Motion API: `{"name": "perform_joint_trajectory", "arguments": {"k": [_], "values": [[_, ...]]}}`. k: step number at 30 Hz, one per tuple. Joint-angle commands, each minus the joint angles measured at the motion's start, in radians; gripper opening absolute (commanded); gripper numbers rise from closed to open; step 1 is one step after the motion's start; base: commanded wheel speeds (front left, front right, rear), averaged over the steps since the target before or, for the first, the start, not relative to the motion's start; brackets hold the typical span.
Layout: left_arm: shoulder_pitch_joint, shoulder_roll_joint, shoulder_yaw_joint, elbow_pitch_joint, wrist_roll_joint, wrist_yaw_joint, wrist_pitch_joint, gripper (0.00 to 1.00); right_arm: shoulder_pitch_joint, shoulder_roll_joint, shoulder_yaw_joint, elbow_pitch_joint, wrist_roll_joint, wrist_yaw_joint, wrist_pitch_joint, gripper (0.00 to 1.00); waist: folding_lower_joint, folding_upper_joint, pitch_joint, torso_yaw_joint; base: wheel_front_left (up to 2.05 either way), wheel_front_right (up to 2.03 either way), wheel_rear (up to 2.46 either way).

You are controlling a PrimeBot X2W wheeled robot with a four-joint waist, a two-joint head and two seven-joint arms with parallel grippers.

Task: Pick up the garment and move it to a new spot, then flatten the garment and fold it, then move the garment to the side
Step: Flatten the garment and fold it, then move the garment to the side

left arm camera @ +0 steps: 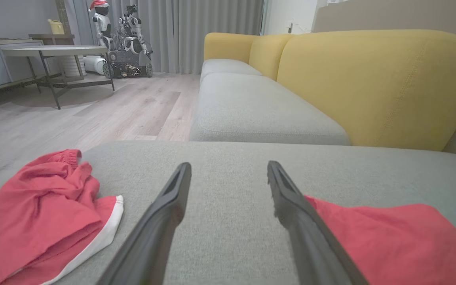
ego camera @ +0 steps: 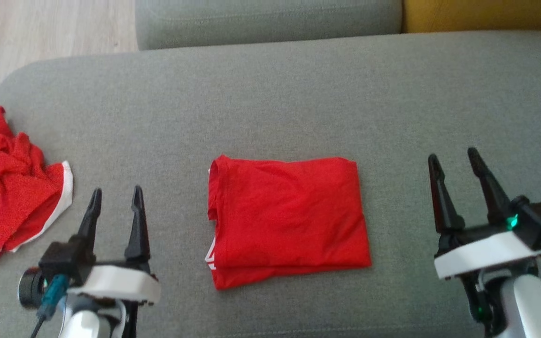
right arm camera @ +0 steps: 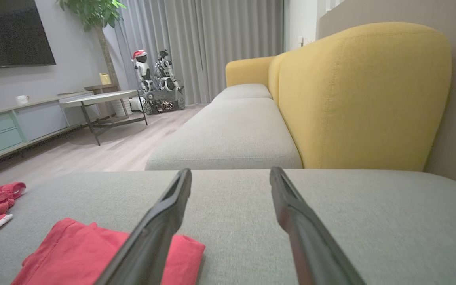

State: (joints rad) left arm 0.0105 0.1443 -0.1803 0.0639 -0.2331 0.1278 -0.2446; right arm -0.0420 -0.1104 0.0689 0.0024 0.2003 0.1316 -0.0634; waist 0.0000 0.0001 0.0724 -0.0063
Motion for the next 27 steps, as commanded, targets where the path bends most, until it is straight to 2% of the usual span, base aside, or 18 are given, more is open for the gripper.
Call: {"name": "perform_joint_trajectory", "arguments": {"k": [1,13,27], "values": [[-0.017,0.021,0.041,-0.036,-0.007,0.006,0.002,1.0,-0.011,-0.002,0.015,-0.043,-0.008,-0.001,0.006,1.0,0.0,-0.0001,-0.017,-0.001,0.0,0.0,0.0],[0.072,0.038,0.023,-0.066,-0.012,0.011,0.036,1.0,0.116,0.017,-0.014,-0.119,-0.022,-0.001,0.065,1.0,0.0,-0.0001,-0.086,0.003,0.0,0.0,0.0],[0.086,0.047,0.004,-0.084,-0.011,0.016,0.049,1.0,0.146,0.033,-0.036,-0.142,-0.032,-0.001,0.095,1.0,0.0,-0.0001,-0.091,0.003,0.0,0.0,0.0]]}}
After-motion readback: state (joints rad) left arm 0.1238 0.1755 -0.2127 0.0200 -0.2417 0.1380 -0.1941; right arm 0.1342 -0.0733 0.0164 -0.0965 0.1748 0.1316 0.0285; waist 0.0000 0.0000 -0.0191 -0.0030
